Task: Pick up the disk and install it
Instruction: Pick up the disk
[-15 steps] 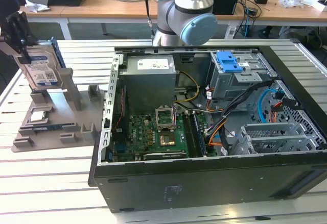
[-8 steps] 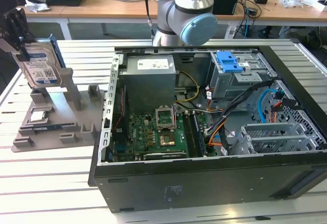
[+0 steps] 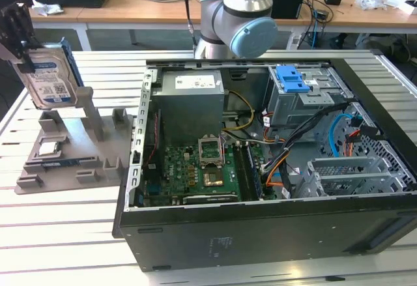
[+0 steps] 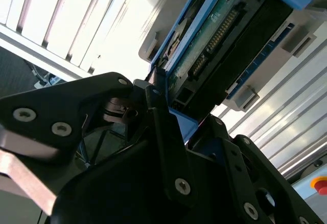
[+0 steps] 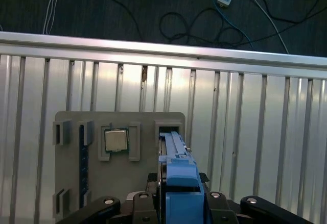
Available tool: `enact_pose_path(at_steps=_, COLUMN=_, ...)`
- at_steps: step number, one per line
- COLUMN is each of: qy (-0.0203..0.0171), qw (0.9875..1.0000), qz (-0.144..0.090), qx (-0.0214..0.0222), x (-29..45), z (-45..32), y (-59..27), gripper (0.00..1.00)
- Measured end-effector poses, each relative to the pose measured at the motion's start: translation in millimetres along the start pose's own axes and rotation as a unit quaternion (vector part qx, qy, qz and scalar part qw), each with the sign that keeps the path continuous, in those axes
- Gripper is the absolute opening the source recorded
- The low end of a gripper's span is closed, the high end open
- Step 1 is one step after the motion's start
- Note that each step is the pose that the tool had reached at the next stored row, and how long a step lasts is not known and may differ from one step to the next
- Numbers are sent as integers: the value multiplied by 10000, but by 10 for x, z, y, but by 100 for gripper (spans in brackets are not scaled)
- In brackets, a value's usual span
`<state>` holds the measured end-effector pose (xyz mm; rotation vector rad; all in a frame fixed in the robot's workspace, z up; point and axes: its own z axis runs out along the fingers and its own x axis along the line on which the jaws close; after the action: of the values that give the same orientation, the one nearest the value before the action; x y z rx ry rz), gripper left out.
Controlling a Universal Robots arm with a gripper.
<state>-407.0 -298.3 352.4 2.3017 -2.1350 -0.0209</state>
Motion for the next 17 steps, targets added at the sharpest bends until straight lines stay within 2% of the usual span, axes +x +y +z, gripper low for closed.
enact_pose_path(at_steps=11, qy=0, qw=10000, qz=0, qx=0, x=-2, z=-206, y=2, gripper=37)
enact_pose_path(at_steps=12, qy=0, qw=10000, qz=0, qx=0, x=-2, z=-244, y=3, gripper=37)
enact_pose_path(at_steps=17, qy=0, qw=10000, qz=0, qx=0, x=-3, z=-341, y=4, gripper=37)
